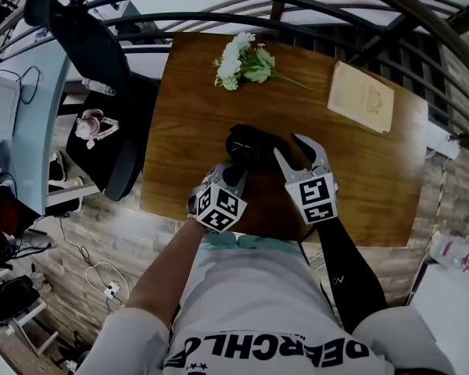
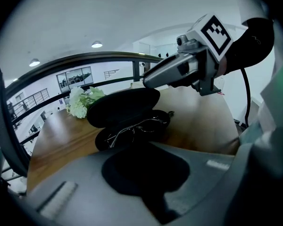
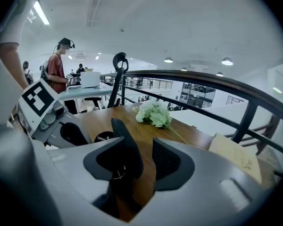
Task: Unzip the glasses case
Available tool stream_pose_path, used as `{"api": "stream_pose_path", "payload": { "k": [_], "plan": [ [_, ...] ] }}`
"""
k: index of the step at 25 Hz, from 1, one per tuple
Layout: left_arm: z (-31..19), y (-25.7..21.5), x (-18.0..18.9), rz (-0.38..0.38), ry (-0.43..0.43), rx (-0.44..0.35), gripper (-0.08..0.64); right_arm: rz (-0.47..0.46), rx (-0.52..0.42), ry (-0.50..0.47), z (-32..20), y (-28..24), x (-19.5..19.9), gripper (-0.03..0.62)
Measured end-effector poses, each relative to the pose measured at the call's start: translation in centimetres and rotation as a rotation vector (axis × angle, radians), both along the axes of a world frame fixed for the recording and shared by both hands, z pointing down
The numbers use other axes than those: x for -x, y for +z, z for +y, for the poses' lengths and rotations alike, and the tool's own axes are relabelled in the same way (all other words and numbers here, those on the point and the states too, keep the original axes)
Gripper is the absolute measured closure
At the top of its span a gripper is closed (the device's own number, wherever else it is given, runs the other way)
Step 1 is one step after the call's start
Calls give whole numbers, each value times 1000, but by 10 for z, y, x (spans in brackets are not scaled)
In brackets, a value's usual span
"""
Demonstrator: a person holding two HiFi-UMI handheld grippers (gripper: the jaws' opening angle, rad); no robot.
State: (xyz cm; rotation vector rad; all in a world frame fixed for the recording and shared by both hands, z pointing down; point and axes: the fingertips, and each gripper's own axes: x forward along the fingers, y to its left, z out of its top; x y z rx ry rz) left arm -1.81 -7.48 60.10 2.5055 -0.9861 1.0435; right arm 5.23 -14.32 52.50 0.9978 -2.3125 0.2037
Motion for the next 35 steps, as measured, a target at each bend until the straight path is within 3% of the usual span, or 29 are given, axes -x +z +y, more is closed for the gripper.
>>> {"api": "stream_pose_path", "payload": {
  "k": [6,9,11,13,16,19,21,26,28,35],
  "plan": [
    [2,3,0,-5,-2,20,557,88,-2,76,-48,10,-15,385],
    [1,2,-1,-6,-4,16,557,38,-16,61,-60,-2,-12,398],
    [0,1,-1,-6,-7,13,557,-33,-31,-34,-50,-17,2,395],
    [0,2,0,-5,-12,15,557,-50,2,-186,-20,-17,22,337],
    [0,2,0,-3,-13,15,558,30,40,-373,29,2,38,256],
    [0,1,1,-2,-12,17,558,169,32,-414,50,29,39,227],
    [1,2,1,-1,-11,20,558,214,7,-393,47,35,36,245],
    [0,4,1,-3,-7,19,558,66,-6,-232,12,10,25,295],
    [0,4,2,-1,-6,22,558,49,-14,-182,-5,4,19,308],
    [1,4,1,2,-3,26,558,172,29,-39,-58,21,-4,328]
  ]
}}
